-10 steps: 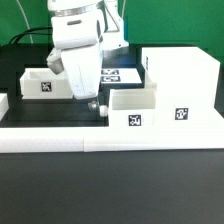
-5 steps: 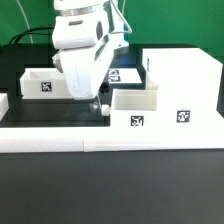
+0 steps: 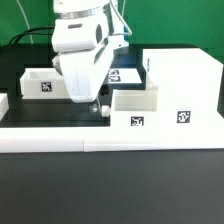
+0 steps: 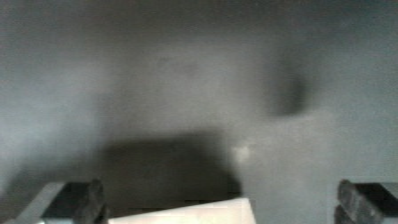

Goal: Assemble drawer

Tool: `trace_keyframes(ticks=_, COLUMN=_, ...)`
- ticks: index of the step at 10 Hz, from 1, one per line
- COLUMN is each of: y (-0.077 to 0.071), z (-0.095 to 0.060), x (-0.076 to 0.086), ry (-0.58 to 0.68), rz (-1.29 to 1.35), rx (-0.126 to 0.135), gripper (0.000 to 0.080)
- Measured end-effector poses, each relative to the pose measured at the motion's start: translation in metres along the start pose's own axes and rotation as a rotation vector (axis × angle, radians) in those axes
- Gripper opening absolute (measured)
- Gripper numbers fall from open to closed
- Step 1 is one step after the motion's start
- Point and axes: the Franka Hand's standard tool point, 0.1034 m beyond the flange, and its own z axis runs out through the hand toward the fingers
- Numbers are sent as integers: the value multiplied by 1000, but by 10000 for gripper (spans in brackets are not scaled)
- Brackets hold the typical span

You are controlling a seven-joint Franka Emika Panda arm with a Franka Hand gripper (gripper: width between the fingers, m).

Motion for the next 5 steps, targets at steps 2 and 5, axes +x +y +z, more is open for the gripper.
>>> trace_keyframes(ticks=2, y=2, z=0, x=0, ry=-1, rz=-40, rx=-2, gripper=649)
trace_keyframes(ticks=5, y=20, z=-5, x=4, ry=-31, rz=-94, rx=-7, gripper=649)
